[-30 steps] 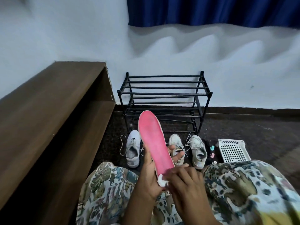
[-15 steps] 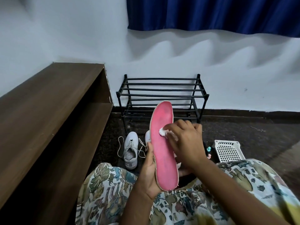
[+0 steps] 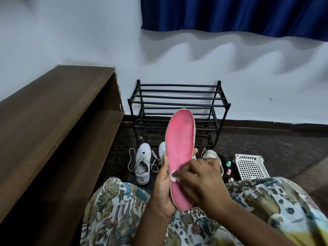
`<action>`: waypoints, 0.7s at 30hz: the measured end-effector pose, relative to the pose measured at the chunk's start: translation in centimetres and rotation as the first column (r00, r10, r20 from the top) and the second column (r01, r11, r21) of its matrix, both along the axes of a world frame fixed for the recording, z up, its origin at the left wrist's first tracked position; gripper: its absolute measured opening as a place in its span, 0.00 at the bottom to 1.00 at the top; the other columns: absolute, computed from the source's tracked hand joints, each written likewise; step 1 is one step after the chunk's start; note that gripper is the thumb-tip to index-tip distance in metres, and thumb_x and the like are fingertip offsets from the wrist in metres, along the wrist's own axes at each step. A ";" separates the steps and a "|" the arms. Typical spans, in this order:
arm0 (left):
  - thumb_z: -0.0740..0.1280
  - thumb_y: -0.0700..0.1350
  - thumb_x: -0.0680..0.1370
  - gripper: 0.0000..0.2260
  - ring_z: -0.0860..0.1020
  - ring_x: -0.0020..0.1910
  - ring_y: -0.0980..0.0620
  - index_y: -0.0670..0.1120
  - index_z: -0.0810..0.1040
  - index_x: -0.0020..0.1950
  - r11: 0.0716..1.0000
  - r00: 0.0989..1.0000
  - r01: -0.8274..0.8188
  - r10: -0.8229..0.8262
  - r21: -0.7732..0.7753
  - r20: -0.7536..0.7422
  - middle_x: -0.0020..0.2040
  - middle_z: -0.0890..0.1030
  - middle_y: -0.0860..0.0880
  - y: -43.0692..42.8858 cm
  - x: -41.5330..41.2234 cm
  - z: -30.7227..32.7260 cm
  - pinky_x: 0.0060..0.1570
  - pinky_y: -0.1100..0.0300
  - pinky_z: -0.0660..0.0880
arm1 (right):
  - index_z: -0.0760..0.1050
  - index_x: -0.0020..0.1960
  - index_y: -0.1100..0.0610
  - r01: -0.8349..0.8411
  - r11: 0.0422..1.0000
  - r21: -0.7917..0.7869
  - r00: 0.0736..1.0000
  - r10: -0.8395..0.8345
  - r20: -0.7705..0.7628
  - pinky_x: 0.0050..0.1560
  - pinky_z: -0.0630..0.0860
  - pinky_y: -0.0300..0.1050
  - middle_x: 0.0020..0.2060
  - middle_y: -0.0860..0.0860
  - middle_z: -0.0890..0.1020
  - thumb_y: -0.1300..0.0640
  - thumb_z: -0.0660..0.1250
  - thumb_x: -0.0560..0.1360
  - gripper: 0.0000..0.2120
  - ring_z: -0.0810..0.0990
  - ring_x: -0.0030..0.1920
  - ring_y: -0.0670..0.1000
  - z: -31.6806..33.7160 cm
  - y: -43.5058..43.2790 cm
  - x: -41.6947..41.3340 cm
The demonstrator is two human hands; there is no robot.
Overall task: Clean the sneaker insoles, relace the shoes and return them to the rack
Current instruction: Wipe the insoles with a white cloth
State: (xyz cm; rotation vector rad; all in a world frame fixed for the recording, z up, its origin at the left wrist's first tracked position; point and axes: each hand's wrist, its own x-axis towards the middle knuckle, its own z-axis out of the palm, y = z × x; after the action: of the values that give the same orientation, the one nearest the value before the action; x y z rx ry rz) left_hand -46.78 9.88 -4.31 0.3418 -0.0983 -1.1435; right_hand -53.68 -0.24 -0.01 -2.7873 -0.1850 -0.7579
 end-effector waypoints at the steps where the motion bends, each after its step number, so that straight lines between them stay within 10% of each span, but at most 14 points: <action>1: 0.55 0.62 0.78 0.33 0.64 0.71 0.39 0.36 0.67 0.70 0.999 0.999 -0.034 0.033 -0.017 -0.035 0.68 0.68 0.35 0.0 -0.2 0.2 0.70 0.45 0.63 | 0.75 0.51 0.45 0.028 1.000 -0.010 1.000 -0.028 0.012 0.45 0.67 0.50 0.42 0.46 0.78 0.47 0.60 0.75 0.08 0.77 0.42 0.49 0.5 -0.1 0.9; 8: 0.73 0.62 0.67 0.28 0.81 0.45 0.47 0.48 0.80 0.61 0.991 0.964 -0.117 0.099 0.059 0.245 0.53 0.81 0.43 -0.2 -0.2 0.9 0.29 0.58 0.77 | 0.81 0.46 0.48 0.223 0.975 -0.016 0.971 -0.220 0.095 0.44 0.59 0.49 0.38 0.48 0.77 0.50 0.60 0.72 0.11 0.77 0.38 0.53 3.7 -1.5 6.2; 21: 0.73 0.64 0.65 0.32 0.81 0.43 0.45 0.43 0.80 0.60 0.993 0.938 -0.058 0.021 0.099 0.345 0.50 0.82 0.39 0.4 0.0 0.7 0.31 0.60 0.78 | 0.79 0.52 0.46 0.423 0.896 0.139 0.906 -0.417 -0.066 0.49 0.60 0.50 0.43 0.48 0.77 0.51 0.64 0.75 0.08 0.77 0.46 0.52 4.9 -4.9 8.2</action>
State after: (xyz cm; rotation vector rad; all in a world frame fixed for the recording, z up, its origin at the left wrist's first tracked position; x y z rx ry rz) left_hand -46.79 10.28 -3.57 0.6365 -0.3365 -1.0421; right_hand -45.52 -5.18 4.86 -2.7184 0.4806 -0.7751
